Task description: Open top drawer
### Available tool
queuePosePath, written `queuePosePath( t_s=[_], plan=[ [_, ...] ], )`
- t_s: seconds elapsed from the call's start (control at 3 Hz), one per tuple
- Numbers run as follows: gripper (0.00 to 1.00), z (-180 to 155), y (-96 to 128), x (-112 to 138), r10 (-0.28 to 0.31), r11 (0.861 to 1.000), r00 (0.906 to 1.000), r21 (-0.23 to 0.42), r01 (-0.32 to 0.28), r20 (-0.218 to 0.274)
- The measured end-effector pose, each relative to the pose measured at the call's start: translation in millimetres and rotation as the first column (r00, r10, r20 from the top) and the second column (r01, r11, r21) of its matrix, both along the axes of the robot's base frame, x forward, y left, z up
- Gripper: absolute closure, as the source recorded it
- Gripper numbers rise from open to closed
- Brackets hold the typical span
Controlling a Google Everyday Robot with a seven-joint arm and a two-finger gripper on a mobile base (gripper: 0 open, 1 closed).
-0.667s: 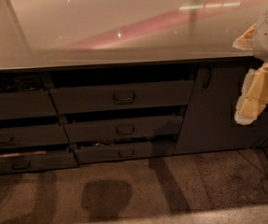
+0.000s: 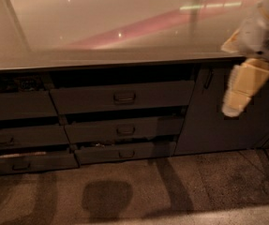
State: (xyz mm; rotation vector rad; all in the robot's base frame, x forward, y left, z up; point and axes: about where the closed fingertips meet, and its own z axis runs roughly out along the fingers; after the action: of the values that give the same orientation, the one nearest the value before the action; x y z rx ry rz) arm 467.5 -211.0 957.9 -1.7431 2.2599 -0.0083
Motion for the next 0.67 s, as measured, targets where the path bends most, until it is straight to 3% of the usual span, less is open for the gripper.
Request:
queuePosePath(
  t_s=[0.33,0.67],
  plan=[
    [0.00,-27.2,15.9,43.2,0.004,1.000,0.9965,0.010,-0.003,-0.083],
    [0.00,-49.3,38.8,74.4,0.010,1.000,0.9911,-0.018,-0.012,-0.133]
  ],
)
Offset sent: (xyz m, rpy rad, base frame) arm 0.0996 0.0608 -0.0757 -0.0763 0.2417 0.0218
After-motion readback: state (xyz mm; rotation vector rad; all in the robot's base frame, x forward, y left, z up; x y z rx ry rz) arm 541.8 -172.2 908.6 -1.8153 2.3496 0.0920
